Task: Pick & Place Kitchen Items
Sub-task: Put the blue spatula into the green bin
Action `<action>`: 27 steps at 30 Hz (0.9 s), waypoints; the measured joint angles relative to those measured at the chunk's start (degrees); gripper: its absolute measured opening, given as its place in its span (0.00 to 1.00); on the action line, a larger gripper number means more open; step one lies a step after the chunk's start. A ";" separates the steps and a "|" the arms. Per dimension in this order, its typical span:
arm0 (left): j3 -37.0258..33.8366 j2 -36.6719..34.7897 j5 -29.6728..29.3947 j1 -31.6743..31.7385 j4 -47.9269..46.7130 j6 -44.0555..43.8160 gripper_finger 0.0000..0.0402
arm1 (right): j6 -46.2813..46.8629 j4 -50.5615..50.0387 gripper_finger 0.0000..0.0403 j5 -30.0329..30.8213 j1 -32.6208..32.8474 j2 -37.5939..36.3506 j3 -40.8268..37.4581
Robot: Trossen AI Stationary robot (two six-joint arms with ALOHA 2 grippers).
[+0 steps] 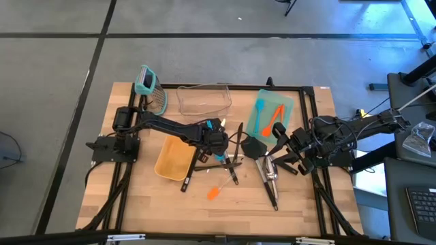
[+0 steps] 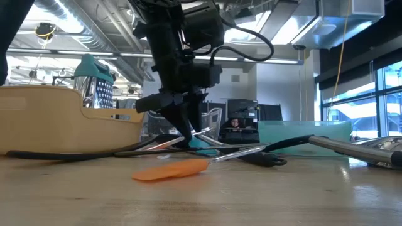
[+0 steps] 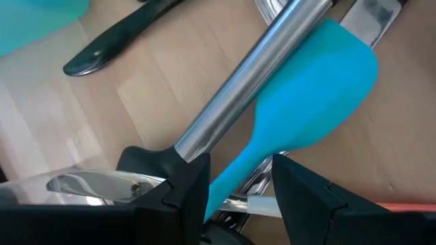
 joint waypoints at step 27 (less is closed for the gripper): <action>-1.39 3.99 0.65 0.76 0.95 -0.66 0.31 | 0.00 0.42 0.30 0.00 -0.02 0.00 0.00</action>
